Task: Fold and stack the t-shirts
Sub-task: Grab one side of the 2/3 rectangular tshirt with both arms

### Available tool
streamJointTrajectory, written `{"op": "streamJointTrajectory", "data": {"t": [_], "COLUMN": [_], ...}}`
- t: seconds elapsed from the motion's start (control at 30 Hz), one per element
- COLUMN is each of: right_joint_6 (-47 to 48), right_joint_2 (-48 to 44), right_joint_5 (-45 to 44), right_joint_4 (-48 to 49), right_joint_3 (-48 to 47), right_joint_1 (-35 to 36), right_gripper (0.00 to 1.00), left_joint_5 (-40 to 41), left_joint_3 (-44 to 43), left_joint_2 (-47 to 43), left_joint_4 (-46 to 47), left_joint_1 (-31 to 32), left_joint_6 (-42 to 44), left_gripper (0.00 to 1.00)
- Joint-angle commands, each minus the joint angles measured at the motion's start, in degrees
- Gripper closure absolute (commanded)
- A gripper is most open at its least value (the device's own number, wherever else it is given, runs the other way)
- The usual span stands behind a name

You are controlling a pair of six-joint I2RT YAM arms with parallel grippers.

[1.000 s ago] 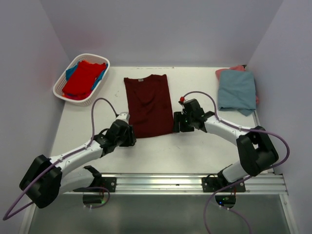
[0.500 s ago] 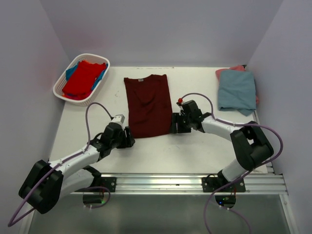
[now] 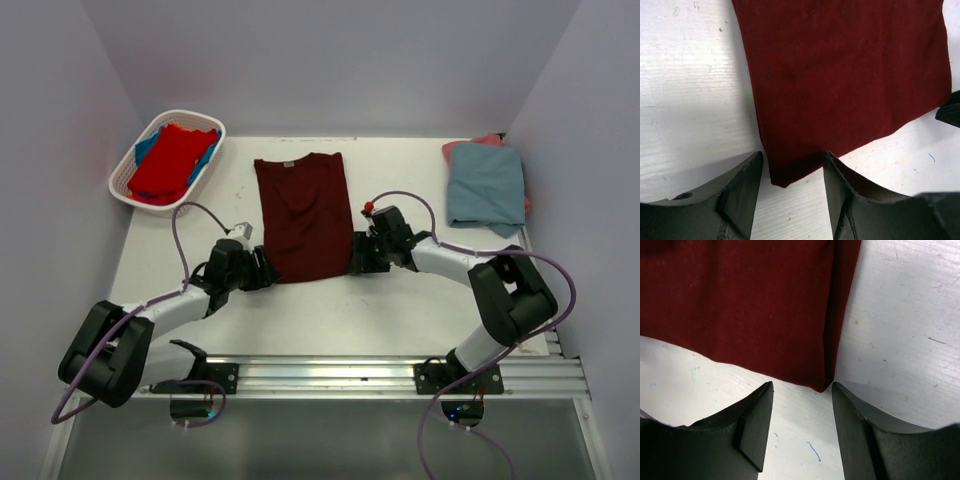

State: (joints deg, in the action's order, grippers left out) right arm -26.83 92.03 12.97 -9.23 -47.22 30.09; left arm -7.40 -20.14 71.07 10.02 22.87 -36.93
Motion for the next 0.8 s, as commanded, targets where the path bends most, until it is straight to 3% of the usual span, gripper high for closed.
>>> {"op": "streamJointTrajectory", "data": {"t": [0.0,0.47,0.5,0.57,0.6,0.7,0.73,0.77], "right_joint_6": [-0.5,0.4,0.3,0.3,0.5,0.8,0.9,0.9], "right_joint_2": [0.8,7.9,8.0,7.7,7.4,5.8,5.2,4.0], "right_joint_5": [-1.2,-4.4,-4.4,-4.4,-4.4,-4.4,-4.5,-4.5], "right_joint_4": [2.7,4.8,4.8,4.7,4.5,3.6,3.2,3.0], "right_joint_3": [-0.9,-5.0,-5.2,-5.2,-5.2,-4.5,-4.3,-3.7], "right_joint_1": [0.1,0.1,0.1,0.1,0.1,0.1,0.1,0.1], "right_gripper": [0.46,0.54,0.61,0.68,0.79,0.98,1.0,1.0], "left_joint_5": [1.4,3.0,3.0,2.6,2.1,1.6,1.6,1.7], "left_joint_3": [0.0,-2.0,-2.3,-2.6,-2.8,-3.1,-3.1,-3.2], "left_joint_2": [2.0,4.7,5.0,6.0,6.2,7.2,7.4,7.4], "left_joint_4": [-6.5,-9.6,-9.6,-9.1,-8.9,-8.4,-8.7,-9.0], "left_joint_1": [-0.5,-0.5,-0.5,-0.5,-0.5,-0.5,-0.5,-0.5], "left_joint_6": [0.9,1.1,1.1,1.2,1.2,1.2,1.3,1.3], "left_gripper": [0.45,0.5,0.5,0.55,0.59,0.89,1.0,1.0]}}
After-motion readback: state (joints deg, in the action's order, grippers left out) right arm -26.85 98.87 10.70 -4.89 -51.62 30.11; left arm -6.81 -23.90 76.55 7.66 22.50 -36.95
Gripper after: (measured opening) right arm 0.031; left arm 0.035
